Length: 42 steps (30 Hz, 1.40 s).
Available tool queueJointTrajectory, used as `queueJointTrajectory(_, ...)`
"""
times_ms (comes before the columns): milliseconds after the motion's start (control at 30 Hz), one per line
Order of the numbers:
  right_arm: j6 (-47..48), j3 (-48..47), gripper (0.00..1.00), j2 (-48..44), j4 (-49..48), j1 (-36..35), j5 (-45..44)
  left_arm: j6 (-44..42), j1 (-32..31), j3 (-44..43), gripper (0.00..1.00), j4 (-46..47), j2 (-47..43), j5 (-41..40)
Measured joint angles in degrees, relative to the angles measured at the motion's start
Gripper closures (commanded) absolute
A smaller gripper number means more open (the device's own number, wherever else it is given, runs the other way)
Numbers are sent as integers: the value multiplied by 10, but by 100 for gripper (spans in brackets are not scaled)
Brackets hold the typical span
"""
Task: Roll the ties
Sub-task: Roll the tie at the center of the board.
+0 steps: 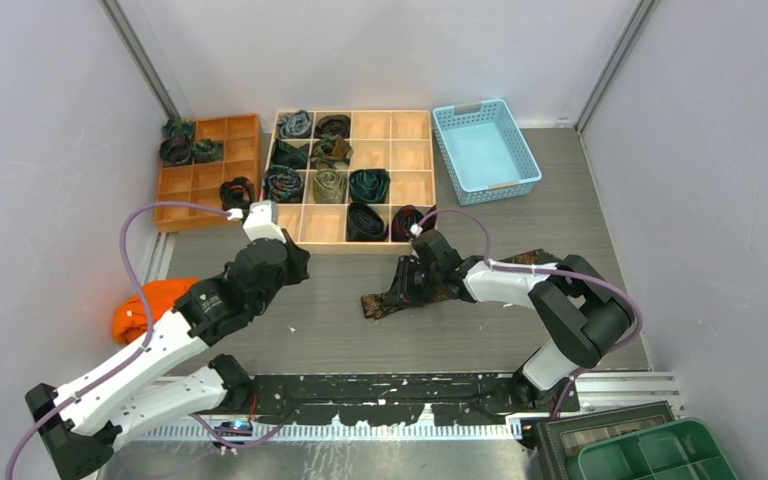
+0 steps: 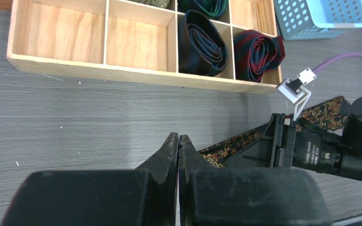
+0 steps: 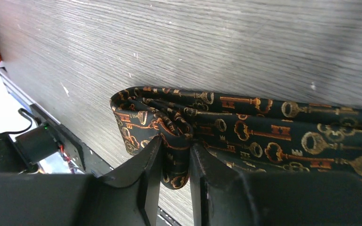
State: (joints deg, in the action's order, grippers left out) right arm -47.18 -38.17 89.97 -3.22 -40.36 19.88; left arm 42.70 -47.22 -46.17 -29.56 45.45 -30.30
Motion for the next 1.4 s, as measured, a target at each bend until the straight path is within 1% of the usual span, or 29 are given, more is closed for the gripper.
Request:
queueJointTrajectory(33,11,-9,59,-3,29,0,-10,1,0,4,100,4,4,3)
queueJointTrajectory(133,35,-34,59,-5,76,0,-31,2,0,14,100,11,14,10)
queueJointTrajectory(400,64,-56,60,-32,147,0,-74,4,0,49,100,49,40,27)
queueJointTrajectory(433,69,-64,58,-36,167,0,-89,6,0,72,100,76,59,38)
queueJointTrajectory(500,71,-67,57,-36,173,0,-92,6,0,80,100,85,68,45)
queueJointTrajectory(600,82,-83,57,-19,192,-1,-99,8,0,97,100,127,102,68)
queueJointTrajectory(733,92,-102,51,19,202,-7,-100,3,5,109,100,177,153,102)
queueJointTrajectory(867,98,-119,48,26,214,-24,-111,-3,24,118,100,243,192,145)
queueJointTrajectory(900,99,-122,44,25,221,-30,-118,-5,32,122,100,263,202,157)
queueJointTrajectory(1033,101,-125,36,-1,252,-47,-152,-12,54,137,100,334,246,210)
queueJointTrajectory(1133,100,-130,36,-51,282,-59,-184,-13,60,140,100,376,281,243)
queueJointTrajectory(1167,100,-132,37,-73,289,-64,-195,-14,62,140,100,389,292,253)
queueJointTrajectory(1200,99,-133,41,-95,295,-68,-203,-14,64,141,100,402,302,264)
queueJointTrajectory(1233,98,-134,50,-115,298,-72,-210,-15,66,142,100,415,311,275)
queueJointTrajectory(1333,87,-130,80,-153,302,-91,-226,-19,75,146,100,454,338,309)
queueJointTrajectory(1367,78,-125,89,-161,300,-100,-229,-23,78,146,100,466,349,319)
queueJointTrajectory(1400,72,-117,95,-165,296,-110,-232,-25,82,146,100,479,362,331)
